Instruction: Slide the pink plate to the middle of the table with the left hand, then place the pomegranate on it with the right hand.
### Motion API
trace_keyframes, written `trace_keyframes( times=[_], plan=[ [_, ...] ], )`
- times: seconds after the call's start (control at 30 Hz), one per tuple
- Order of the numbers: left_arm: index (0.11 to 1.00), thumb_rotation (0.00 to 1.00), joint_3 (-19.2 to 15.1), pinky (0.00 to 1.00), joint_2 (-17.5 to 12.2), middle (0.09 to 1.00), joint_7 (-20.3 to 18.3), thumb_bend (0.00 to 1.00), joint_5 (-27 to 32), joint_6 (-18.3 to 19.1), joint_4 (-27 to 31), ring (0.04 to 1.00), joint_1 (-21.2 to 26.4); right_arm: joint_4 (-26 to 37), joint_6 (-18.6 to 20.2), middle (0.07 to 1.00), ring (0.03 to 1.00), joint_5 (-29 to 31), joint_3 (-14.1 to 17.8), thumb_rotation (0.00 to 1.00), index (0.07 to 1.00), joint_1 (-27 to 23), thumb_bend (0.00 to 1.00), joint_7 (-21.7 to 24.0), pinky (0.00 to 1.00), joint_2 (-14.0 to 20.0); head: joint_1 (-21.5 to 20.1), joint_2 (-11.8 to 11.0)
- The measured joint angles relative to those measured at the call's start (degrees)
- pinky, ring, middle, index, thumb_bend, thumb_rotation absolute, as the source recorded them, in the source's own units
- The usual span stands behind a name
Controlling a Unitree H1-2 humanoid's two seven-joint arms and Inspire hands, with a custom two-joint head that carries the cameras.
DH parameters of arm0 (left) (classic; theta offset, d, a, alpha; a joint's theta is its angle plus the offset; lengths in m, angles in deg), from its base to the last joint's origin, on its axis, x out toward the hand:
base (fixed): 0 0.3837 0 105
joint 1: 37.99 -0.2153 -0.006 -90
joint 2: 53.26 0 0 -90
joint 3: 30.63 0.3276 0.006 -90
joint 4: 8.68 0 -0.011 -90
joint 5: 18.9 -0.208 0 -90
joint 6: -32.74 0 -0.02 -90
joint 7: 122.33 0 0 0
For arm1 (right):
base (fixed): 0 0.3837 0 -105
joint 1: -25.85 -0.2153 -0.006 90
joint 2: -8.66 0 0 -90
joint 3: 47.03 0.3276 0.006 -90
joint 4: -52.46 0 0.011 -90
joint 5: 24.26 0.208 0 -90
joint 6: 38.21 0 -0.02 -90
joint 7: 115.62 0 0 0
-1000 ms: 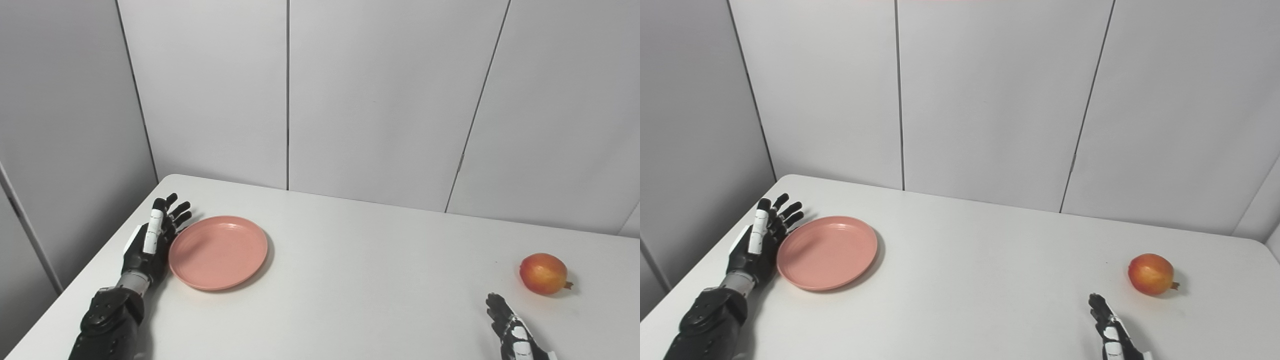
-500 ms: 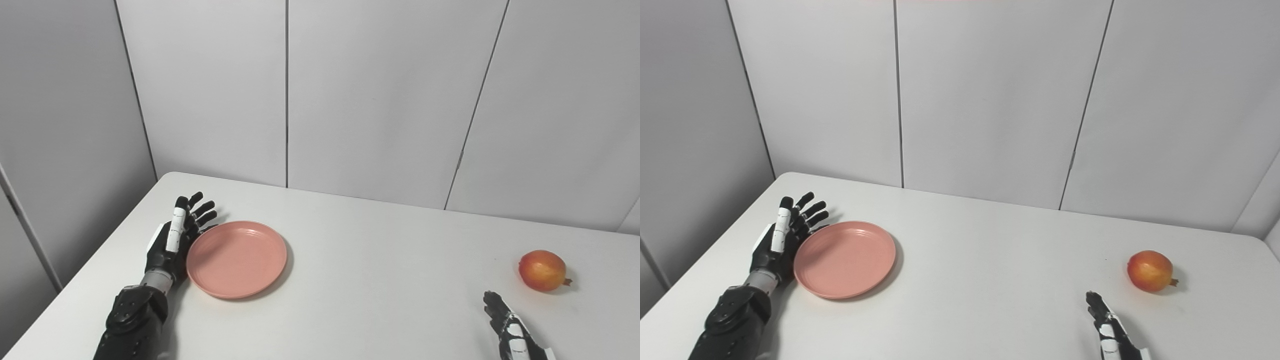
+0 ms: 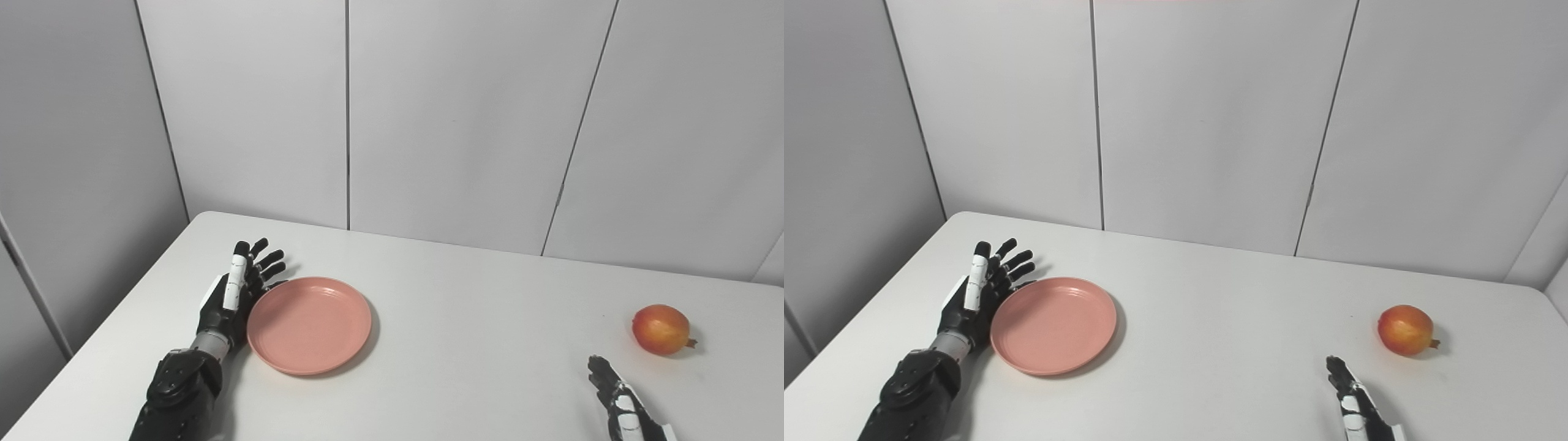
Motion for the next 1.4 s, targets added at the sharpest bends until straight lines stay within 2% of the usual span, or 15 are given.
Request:
trace_keyframes(
  times=[0.1,0.27,0.4,0.6,0.77,1.23,1.4],
  plan=[
    [0.900,0.90,0.16,0.79,1.21,0.861,1.01,1.00,-0.33,1.15,1.74,0.875,-0.47,0.05,0.02,0.914,0.937,-0.11,-0.06,0.99,0.853,0.00,0.78,-0.01,1.00,-0.03,-0.09,0.00],
    [0.893,0.90,1.57,0.77,5.13,0.875,6.68,1.00,-4.58,1.77,6.67,0.873,-2.40,0.05,0.03,0.914,0.935,-0.47,-0.19,0.99,0.847,-0.03,0.78,-0.09,1.00,-0.13,-0.18,0.09],
    [0.902,0.90,2.66,0.83,8.36,0.911,10.13,1.00,-6.64,3.85,10.48,0.892,-3.64,0.08,0.06,0.913,0.931,-0.84,-0.25,0.99,0.839,-0.07,0.78,-0.41,1.00,-0.27,-0.44,0.26],
    [0.882,0.88,3.33,0.82,9.90,0.894,12.87,1.00,-8.94,5.01,12.59,0.885,-4.41,0.33,0.75,0.914,0.936,-0.94,-0.62,0.99,0.846,-0.06,0.79,-0.48,1.00,-0.48,-0.70,0.35],
    [0.890,0.86,3.32,0.91,11.86,0.908,13.80,1.00,-9.10,5.41,14.73,0.915,-5.55,0.73,2.40,0.916,0.938,-1.02,-0.93,1.00,0.855,-0.04,0.80,-0.49,1.00,-0.61,-0.88,0.53],
    [0.862,0.89,4.20,0.84,13.80,0.886,13.99,1.00,-9.12,6.15,16.13,0.889,-6.02,1.11,2.99,0.911,0.933,-1.31,-1.73,0.99,0.843,-0.06,0.80,-0.92,1.00,-1.05,-3.08,1.14],
    [0.883,0.90,5.56,0.81,14.79,0.887,14.09,0.99,-9.43,6.26,16.48,0.888,-6.23,1.31,3.27,0.912,0.940,-1.83,-2.36,0.99,0.843,-0.04,0.80,-1.96,1.00,-1.38,-3.43,1.41]
  ],
)
